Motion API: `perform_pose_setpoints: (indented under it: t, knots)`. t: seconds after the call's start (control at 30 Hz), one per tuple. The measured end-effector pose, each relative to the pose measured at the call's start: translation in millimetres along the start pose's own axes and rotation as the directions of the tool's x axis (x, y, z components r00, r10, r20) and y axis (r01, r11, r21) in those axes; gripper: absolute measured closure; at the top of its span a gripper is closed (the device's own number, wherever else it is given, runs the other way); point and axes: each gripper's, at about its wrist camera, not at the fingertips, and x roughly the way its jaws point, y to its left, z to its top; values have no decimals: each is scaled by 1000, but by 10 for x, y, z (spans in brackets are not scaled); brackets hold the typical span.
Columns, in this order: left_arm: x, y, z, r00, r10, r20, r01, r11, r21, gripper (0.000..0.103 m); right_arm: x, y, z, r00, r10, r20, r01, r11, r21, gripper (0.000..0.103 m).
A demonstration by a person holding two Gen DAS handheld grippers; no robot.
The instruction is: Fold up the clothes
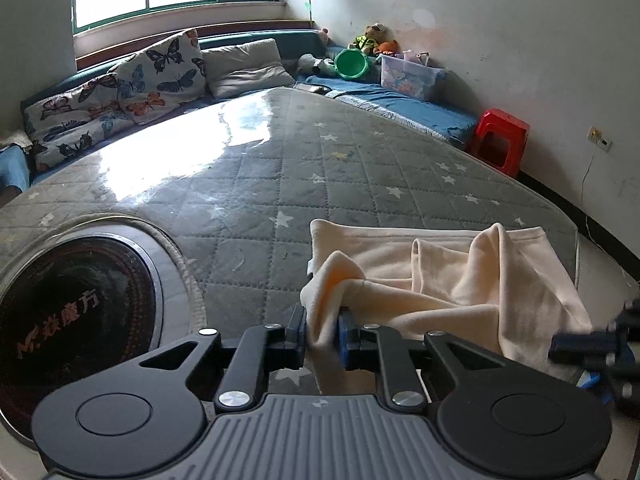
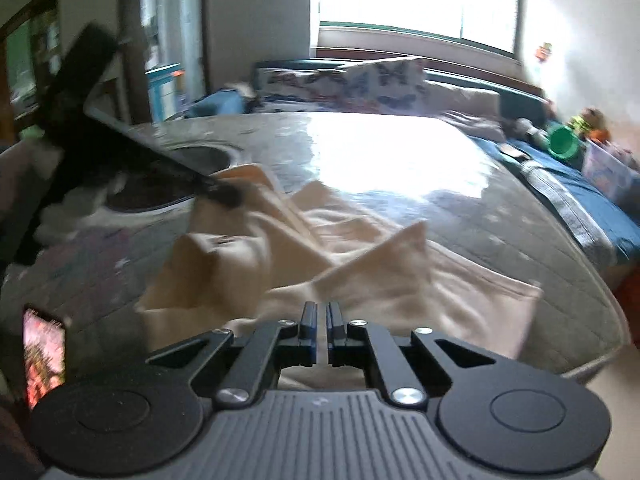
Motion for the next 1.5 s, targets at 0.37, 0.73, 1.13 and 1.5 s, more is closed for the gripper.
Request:
perform_pose_setpoints:
  t: [0.37,0.73,1.13,1.5]
  knots:
    - [115,-28,15,1000,-17,-4,17,1000,6,53,140,-409,-162,995,-81,-65,90,985,150,60]
    - [1,202,-63,1000,24,3,-24,1000,-9,88,489,-369,32,997,-33,-72,41,993,113,60]
    - [-511,1072,-418,975,224,-11,-223,962,-159,88,1357,209,790,986,140,-92,-146,988,-58,60]
    - [-1122,1662,-970,943,331,-39,-326,894,-307,92,1917,1123,1260,963,239,-121,-263,934,-243,59]
